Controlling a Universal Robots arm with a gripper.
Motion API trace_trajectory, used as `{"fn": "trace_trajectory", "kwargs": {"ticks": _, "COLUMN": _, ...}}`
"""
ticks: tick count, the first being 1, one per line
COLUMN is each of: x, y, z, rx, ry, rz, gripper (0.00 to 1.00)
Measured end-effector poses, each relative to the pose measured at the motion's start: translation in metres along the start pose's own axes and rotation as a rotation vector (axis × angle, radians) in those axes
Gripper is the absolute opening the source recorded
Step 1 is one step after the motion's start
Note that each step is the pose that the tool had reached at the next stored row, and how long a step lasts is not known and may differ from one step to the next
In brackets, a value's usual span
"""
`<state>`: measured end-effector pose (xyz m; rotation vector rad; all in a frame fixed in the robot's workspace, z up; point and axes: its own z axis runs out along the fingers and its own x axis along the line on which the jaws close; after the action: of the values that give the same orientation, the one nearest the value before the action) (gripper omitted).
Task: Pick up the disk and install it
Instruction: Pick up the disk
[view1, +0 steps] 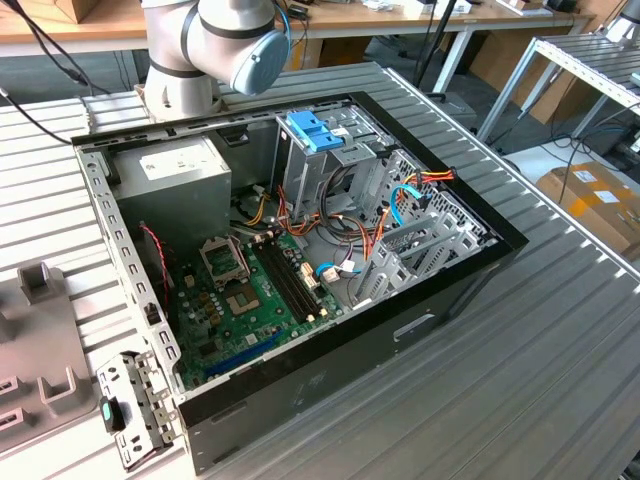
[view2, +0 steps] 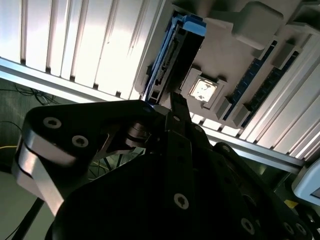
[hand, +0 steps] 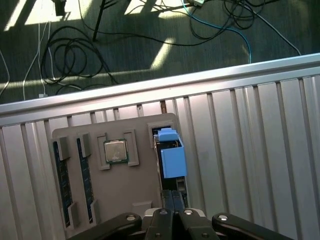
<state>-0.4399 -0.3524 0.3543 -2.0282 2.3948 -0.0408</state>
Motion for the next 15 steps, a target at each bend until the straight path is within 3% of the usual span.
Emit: {"fn": "trace_trajectory", "kwargs": {"ticks": 15, "x": -0.0005, "y": -0.0023, "z": 0.0024, "rx": 0.0002, "ry": 0.0002, "rz": -0.009, "gripper": 0.11}}
